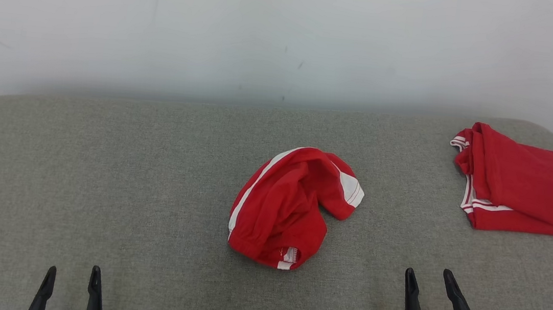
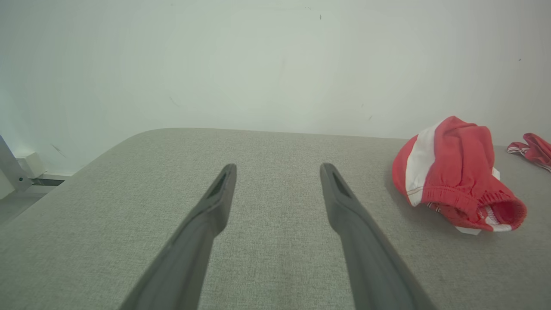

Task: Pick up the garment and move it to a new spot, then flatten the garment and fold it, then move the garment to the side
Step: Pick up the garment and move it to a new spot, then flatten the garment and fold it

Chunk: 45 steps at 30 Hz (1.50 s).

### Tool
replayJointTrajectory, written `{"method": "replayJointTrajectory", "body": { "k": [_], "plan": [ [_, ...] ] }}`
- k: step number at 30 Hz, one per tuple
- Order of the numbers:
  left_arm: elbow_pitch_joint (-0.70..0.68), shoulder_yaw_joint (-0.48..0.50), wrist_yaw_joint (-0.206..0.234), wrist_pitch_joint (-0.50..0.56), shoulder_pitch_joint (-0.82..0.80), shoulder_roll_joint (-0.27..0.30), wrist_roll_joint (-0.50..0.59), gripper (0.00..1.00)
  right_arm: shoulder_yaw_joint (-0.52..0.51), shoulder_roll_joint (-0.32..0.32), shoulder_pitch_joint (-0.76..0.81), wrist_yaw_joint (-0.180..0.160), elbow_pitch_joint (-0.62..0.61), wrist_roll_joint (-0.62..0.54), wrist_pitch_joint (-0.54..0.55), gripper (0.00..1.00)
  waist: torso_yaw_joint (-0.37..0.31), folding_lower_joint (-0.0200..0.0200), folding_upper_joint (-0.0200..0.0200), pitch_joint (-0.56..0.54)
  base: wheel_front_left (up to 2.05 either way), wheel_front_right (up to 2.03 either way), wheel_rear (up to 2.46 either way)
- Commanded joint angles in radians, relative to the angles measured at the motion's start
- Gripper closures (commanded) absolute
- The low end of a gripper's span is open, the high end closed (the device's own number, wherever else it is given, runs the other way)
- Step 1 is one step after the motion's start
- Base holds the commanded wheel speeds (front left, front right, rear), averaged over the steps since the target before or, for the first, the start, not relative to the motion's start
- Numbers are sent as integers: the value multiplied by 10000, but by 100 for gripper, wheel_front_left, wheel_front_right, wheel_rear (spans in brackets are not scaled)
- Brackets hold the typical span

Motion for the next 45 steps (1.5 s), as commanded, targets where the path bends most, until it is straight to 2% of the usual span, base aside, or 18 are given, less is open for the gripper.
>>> {"method": "replayJointTrajectory", "body": {
  "k": [1,45],
  "plan": [
    [-55,-21,21,-30,142,-20,-124,0,15,10,99,8,-7,-39,-12,0,1,0,0,3,0,0,0],
    [20,-86,59,-31,-55,-19,-47,0,16,11,42,8,4,59,-12,0,-64,0,0,141,0,0,0]
  ]
}}
